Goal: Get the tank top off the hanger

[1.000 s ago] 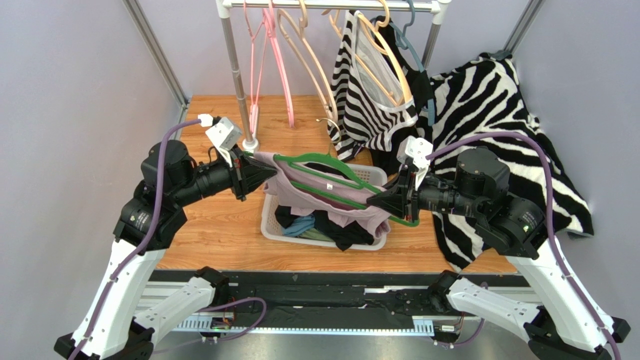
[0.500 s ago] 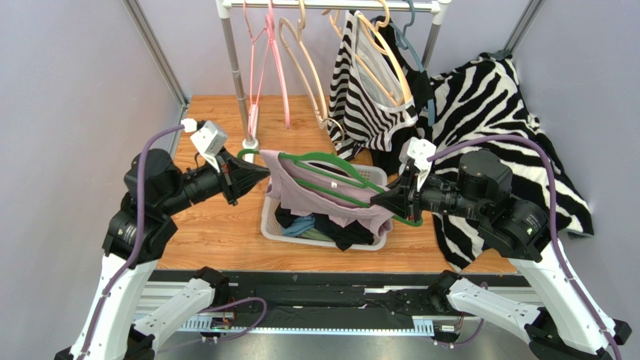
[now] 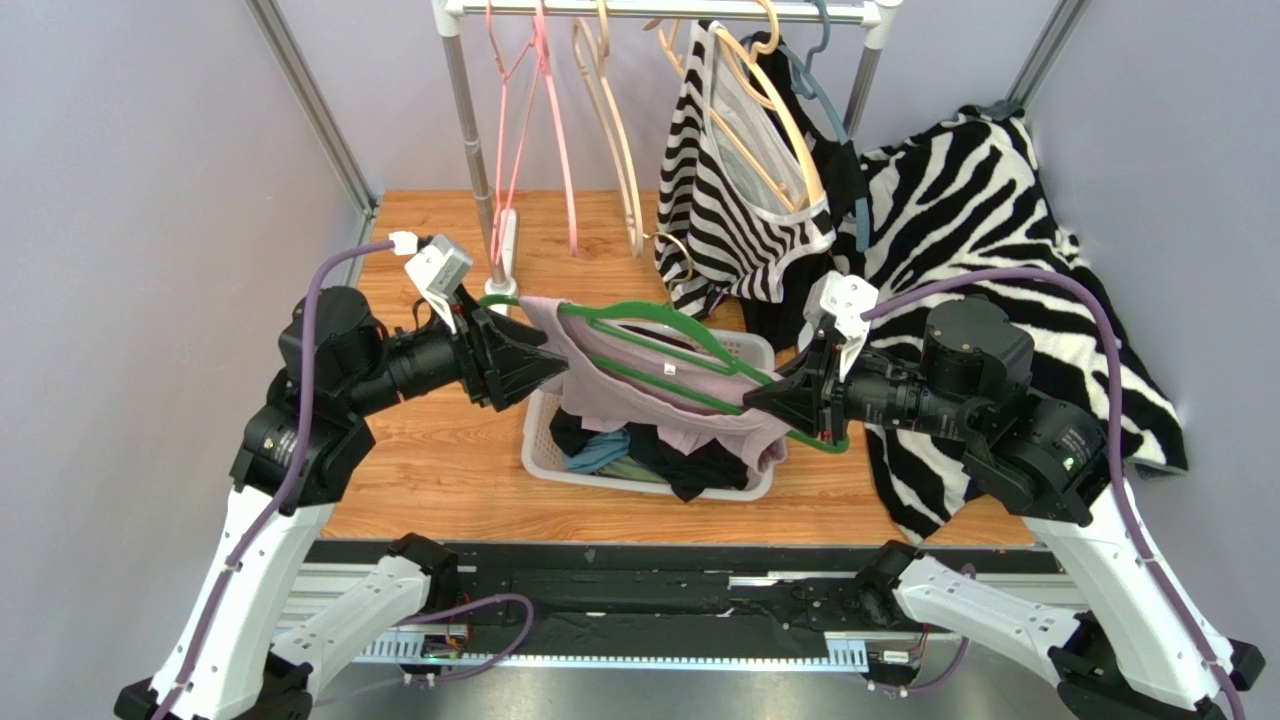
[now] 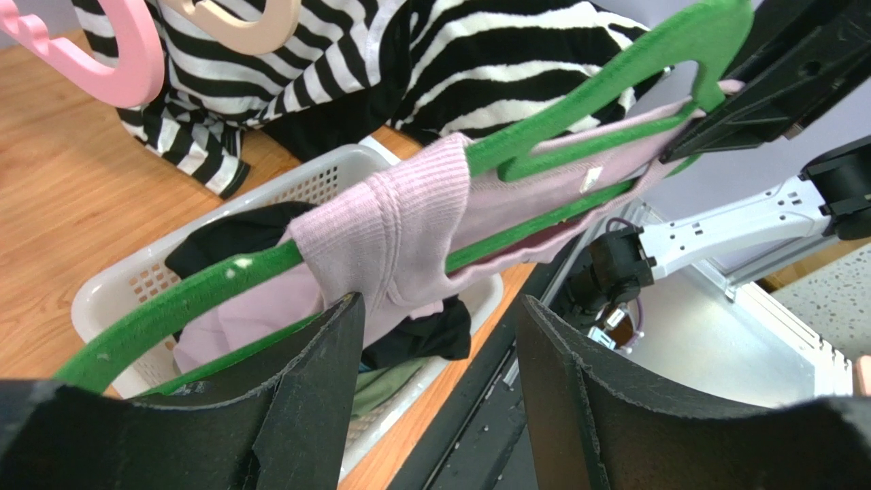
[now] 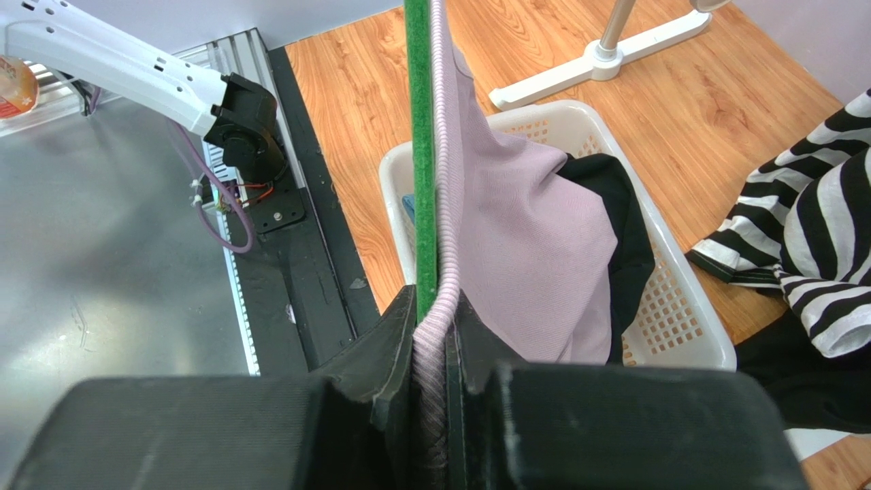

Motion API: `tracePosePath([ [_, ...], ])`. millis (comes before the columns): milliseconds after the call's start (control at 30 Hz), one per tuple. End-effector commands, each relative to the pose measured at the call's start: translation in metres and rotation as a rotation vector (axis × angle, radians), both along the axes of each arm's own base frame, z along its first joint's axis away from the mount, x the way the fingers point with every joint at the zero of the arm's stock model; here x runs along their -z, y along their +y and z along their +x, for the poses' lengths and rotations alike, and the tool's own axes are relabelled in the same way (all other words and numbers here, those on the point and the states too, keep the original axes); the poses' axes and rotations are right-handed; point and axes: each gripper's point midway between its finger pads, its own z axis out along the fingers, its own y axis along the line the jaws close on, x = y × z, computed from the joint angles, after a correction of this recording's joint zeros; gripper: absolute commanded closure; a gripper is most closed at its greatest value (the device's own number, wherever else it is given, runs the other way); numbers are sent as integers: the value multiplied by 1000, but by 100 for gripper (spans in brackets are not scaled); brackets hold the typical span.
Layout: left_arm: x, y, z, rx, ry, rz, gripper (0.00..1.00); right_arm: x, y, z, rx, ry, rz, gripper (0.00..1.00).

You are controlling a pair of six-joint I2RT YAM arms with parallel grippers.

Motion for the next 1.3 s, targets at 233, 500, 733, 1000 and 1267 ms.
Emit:
tracePosePath([
  [233,-18,9,4,-50,-76,-18,35,-36,3,-6,-31,-74,91,100],
  [500,-16,18,3,-94,-103,10,35,-41,-1,-8,-26,-86,86,100],
  [733,-19,16,8,-94,-110,-1,35,-42,1,-12,-45,-75,92,100],
  [1000,-32,8,12,-62,-128,-48,34,-37,6,-13,-71,-49,96,100],
  [1267,-29,3,6,-10,-112,-75,59,-35,7,-11,-62,-46,87,100],
])
